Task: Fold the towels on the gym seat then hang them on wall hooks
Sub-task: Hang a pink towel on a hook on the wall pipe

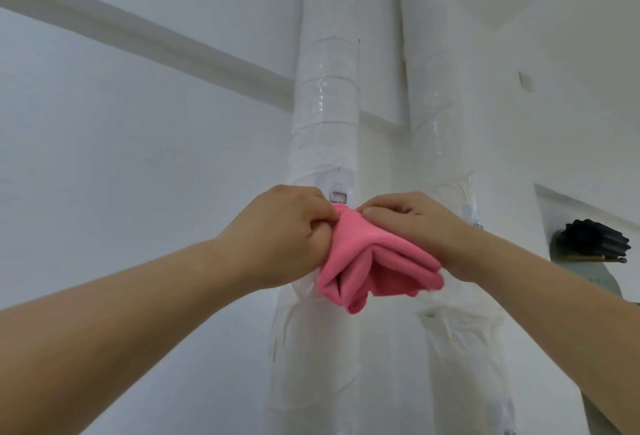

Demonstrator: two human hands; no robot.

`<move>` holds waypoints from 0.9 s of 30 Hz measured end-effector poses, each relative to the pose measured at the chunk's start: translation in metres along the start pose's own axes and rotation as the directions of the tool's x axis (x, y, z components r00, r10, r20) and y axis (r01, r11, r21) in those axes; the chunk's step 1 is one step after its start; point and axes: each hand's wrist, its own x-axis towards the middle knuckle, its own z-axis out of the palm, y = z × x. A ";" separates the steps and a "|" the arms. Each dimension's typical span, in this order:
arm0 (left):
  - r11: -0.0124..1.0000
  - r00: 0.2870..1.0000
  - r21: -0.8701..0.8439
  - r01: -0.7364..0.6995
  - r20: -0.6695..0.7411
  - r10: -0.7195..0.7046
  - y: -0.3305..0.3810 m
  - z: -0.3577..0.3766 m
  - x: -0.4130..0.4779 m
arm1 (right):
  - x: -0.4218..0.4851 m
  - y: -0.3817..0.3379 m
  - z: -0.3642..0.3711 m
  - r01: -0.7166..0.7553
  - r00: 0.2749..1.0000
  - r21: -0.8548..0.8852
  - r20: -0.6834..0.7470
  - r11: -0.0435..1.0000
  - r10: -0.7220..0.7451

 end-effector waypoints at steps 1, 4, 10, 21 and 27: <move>0.993 0.996 -0.080 0.086 0.003 -0.086 0.003 -0.002 -0.001 | -0.002 -0.002 -0.001 -0.023 0.998 0.022 0.051 0.999 0.022; 0.952 0.978 -0.223 0.208 0.023 -0.208 0.009 0.002 -0.005 | -0.007 -0.002 0.002 -0.072 0.991 0.103 0.118 0.992 0.060; 0.959 0.978 -0.205 0.196 0.117 -0.175 0.006 0.014 -0.013 | -0.013 0.006 0.011 -0.049 0.995 0.169 0.099 0.984 0.032; 0.916 0.956 -0.276 0.292 0.124 -0.267 0.007 0.029 -0.023 | -0.011 0.007 0.021 -0.158 0.987 0.275 0.083 0.948 0.140; 0.919 0.952 -0.255 0.302 0.128 -0.277 0.019 0.016 -0.022 | -0.015 -0.004 0.013 0.033 0.993 0.008 -0.112 0.999 -0.032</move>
